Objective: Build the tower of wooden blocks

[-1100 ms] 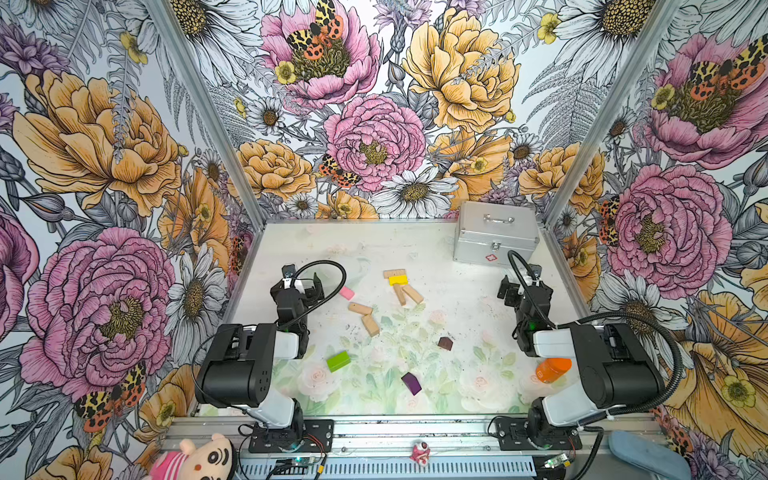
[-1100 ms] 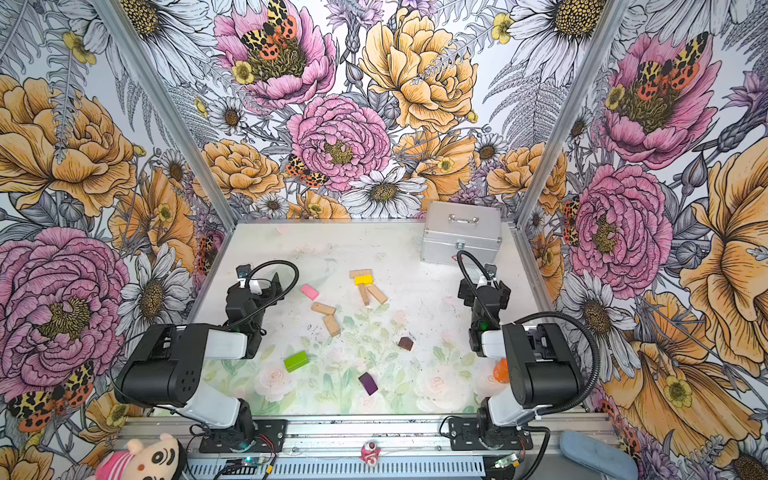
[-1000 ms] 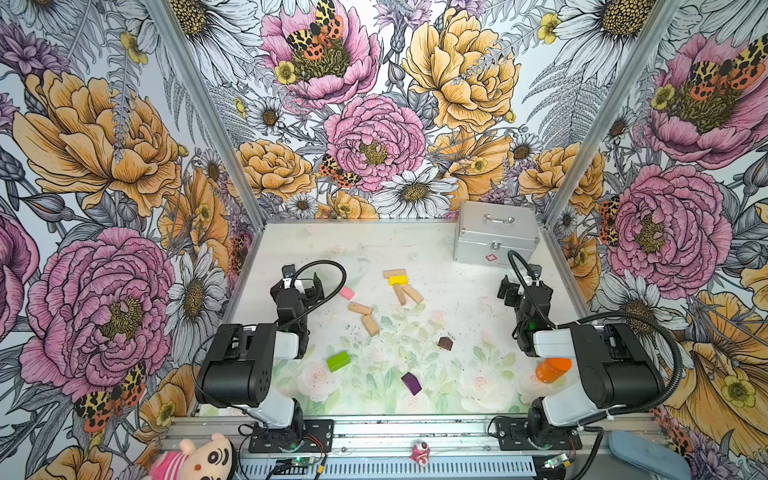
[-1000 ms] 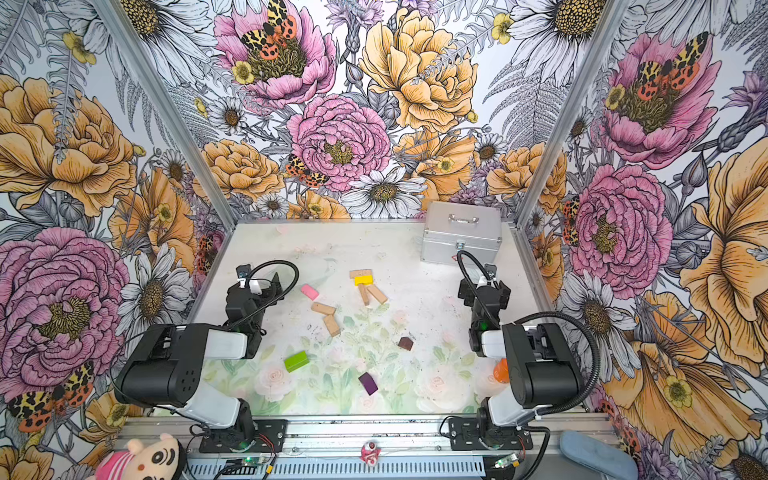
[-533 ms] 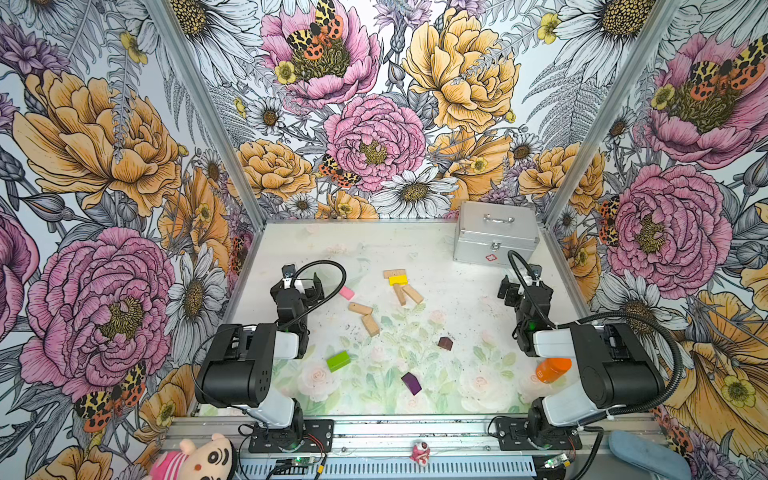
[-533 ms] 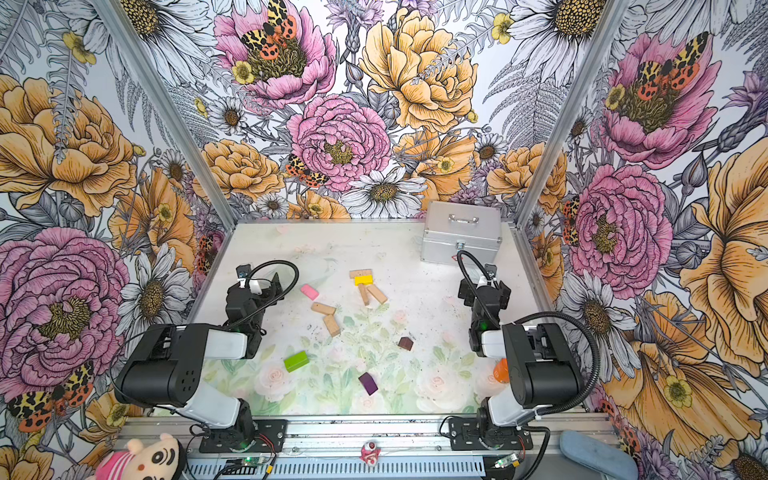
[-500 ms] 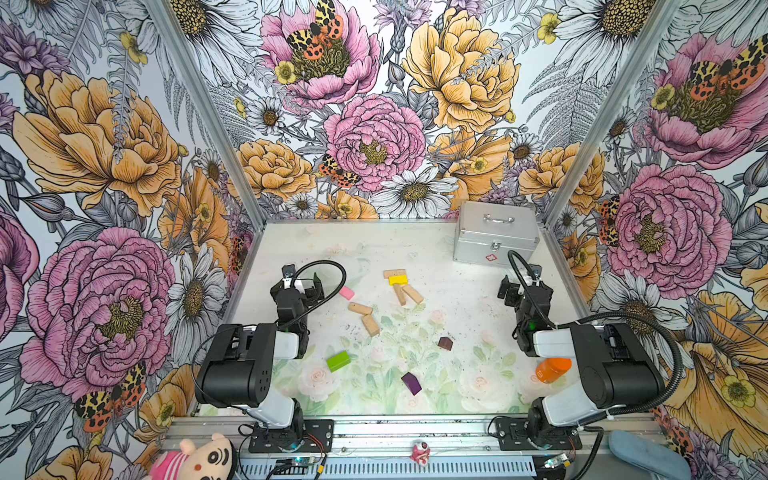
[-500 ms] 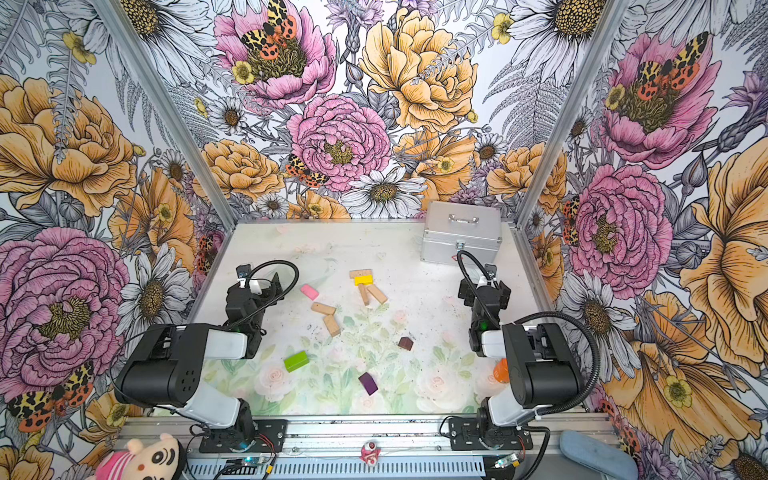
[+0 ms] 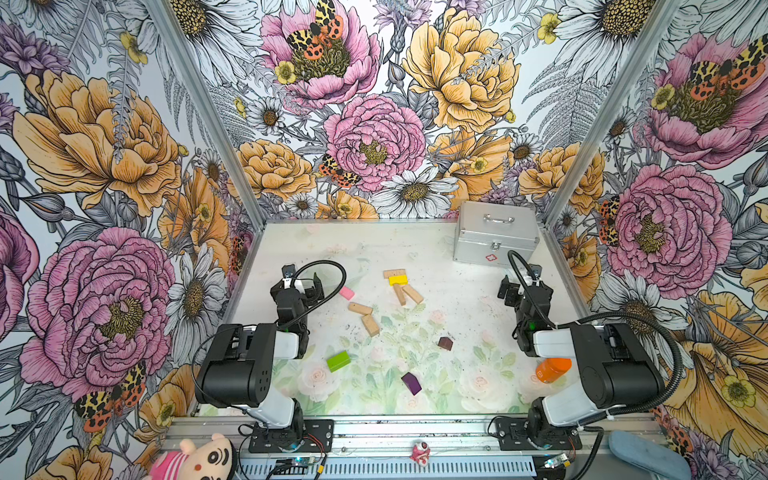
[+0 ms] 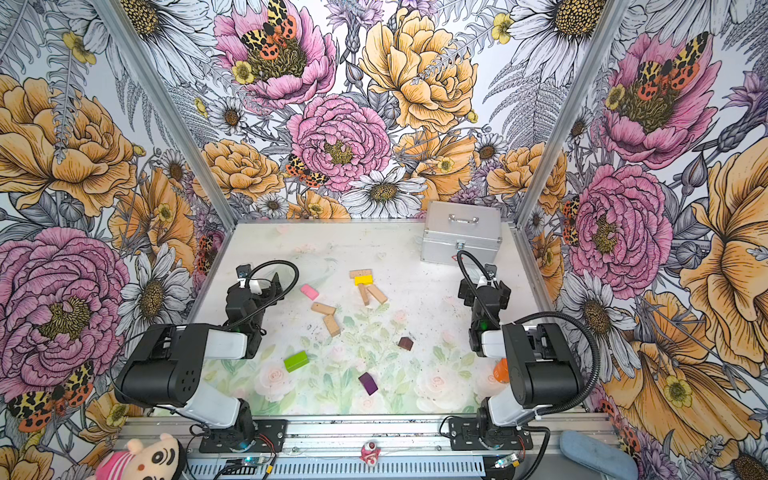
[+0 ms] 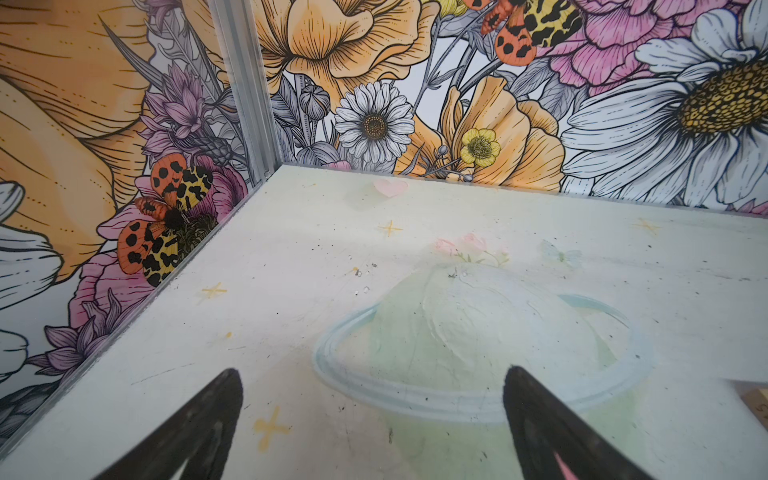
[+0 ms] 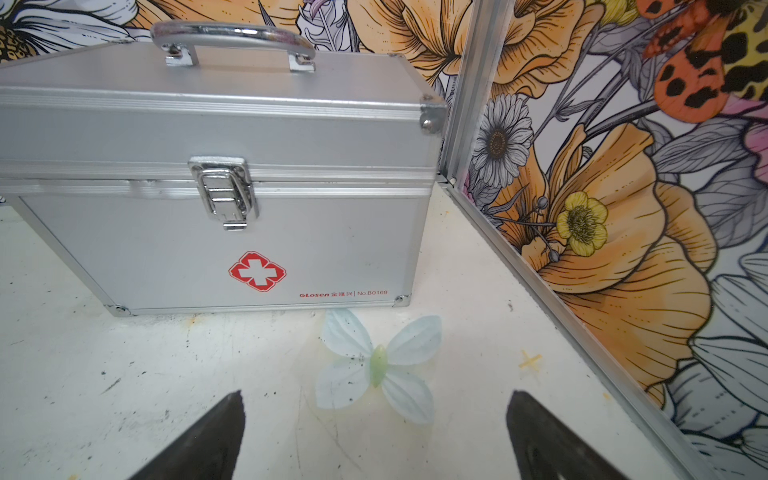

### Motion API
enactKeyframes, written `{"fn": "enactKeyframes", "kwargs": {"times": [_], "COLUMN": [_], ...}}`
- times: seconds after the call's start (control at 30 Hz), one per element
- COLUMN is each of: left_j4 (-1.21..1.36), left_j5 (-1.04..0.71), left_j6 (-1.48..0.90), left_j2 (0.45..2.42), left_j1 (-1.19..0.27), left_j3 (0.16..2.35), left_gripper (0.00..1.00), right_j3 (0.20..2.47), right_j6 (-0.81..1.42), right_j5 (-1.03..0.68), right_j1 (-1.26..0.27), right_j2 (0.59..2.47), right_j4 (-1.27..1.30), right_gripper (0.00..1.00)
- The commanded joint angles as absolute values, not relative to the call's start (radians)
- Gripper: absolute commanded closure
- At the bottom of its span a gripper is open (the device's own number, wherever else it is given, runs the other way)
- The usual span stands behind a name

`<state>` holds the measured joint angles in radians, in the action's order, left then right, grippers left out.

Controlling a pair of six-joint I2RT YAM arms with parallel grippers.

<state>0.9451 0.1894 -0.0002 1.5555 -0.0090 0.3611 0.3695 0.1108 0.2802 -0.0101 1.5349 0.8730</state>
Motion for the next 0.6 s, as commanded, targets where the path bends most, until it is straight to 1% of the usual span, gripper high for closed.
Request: {"fn": "enactKeyframes", "kwargs": {"times": [0.0, 0.57], "left_j4": [0.944, 0.948], "left_j5": [0.178, 0.154], "left_j6": [0.005, -0.003], "left_j2": [1.552, 1.552], "left_j1": [-0.012, 0.000], "left_j3": [0.377, 0.374], "left_gripper": [0.01, 0.01], "right_j3": [0.373, 0.373], "right_j6": [0.108, 0.109], "right_j5": [0.292, 0.290], "right_j1": [-0.017, -0.017], "right_j2": [1.537, 1.538], "right_j4": [0.905, 0.905], "right_gripper": [0.00, 0.00]}}
